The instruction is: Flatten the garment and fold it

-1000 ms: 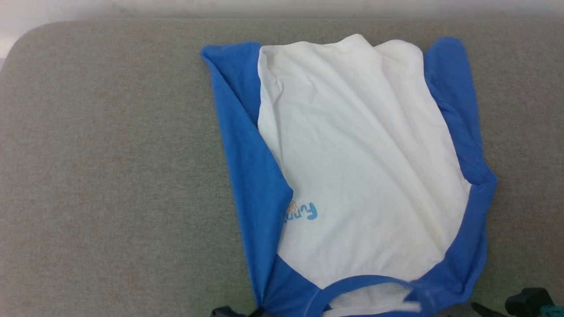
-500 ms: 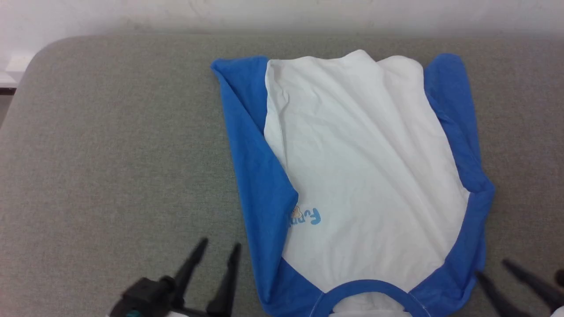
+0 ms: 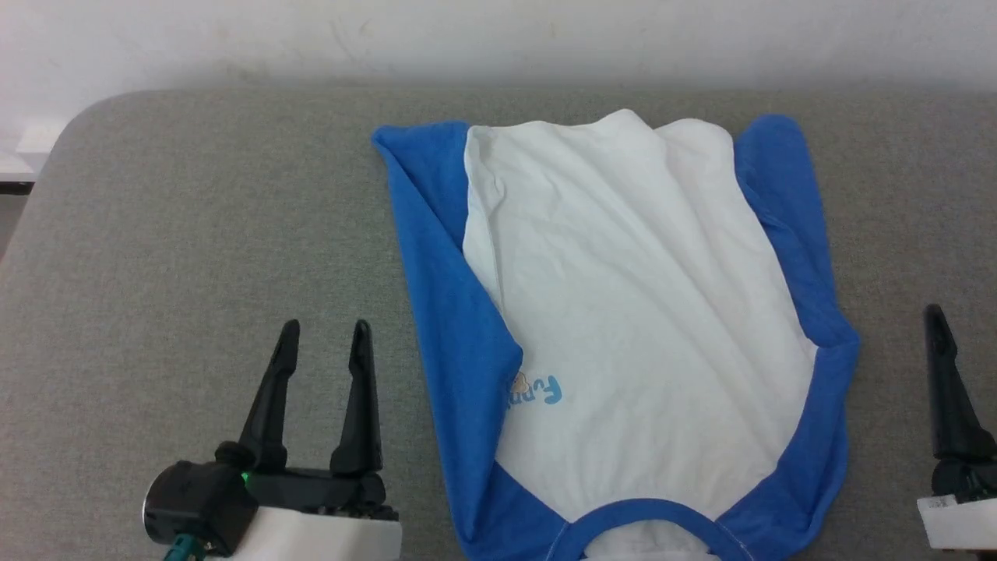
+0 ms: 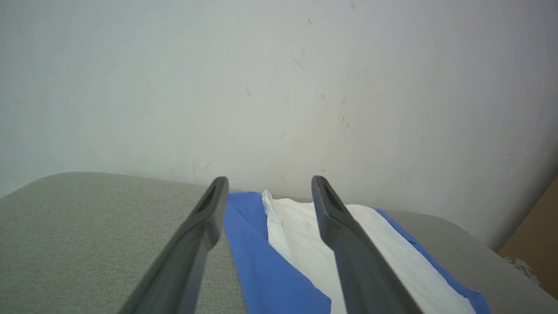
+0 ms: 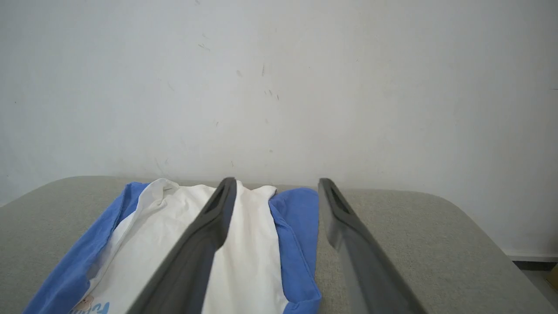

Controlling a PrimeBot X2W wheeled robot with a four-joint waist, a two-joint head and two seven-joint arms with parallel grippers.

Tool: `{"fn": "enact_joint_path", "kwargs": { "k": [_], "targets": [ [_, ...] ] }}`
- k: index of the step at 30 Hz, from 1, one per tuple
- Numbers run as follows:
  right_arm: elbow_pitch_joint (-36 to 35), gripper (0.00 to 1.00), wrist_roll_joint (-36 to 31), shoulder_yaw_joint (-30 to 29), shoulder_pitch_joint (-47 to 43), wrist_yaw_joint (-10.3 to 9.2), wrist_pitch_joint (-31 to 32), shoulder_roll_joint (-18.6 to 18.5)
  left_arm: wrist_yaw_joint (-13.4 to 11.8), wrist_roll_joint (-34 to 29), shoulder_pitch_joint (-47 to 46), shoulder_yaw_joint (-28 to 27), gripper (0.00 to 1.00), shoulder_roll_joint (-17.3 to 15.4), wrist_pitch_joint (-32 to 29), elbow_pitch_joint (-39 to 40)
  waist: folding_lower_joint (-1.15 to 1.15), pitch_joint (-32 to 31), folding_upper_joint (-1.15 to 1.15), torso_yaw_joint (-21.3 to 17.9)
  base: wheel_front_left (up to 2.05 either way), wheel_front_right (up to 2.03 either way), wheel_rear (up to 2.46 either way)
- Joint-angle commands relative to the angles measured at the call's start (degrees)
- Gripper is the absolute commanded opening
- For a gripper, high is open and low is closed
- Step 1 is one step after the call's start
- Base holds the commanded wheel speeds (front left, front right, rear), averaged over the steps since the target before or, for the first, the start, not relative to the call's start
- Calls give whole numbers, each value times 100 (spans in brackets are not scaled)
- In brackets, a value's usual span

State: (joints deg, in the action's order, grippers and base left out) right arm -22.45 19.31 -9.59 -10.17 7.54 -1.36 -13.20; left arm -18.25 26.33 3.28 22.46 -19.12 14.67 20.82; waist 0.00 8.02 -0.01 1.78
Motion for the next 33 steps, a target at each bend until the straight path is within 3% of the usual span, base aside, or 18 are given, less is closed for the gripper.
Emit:
{"fn": "enact_joint_path", "kwargs": {
  "k": [1,8,15,18,21,24,26,33],
  "targets": [
    [-20,100,-171,-23,105,-5,-115,141,22,-159,-106,-95,100,160,28,-23,0,55,1,7,0,0,0],
    [244,100,-571,-46,120,-5,-526,710,177,-779,114,-360,100,781,31,-346,0,277,1,53,0,0,0],
    [388,100,-615,71,237,-5,-690,800,509,-1134,48,-608,100,1068,32,-439,0,544,1,17,0,0,0],
    [327,100,-618,76,318,-5,-678,770,709,-1201,-228,-667,100,938,28,-446,0,697,1,12,0,0,0],
    [242,100,-577,73,401,-5,-645,715,933,-1381,-895,-718,100,575,-348,-288,0,943,1,22,0,0,0],
    [172,100,-502,83,516,-5,-613,607,1187,-1590,-1859,-753,100,145,-1305,-28,0,1254,1,27,0,0,0],
    [108,100,-442,72,597,-5,-605,530,1337,-1458,-2612,-844,100,43,-1976,57,0,1501,1,30,0,0,0],
    [-128,100,-207,-80,902,-5,-613,225,1729,-887,-4925,-1246,100,-331,-3774,-671,0,2386,1,27,0,0,0]
  ]
}}
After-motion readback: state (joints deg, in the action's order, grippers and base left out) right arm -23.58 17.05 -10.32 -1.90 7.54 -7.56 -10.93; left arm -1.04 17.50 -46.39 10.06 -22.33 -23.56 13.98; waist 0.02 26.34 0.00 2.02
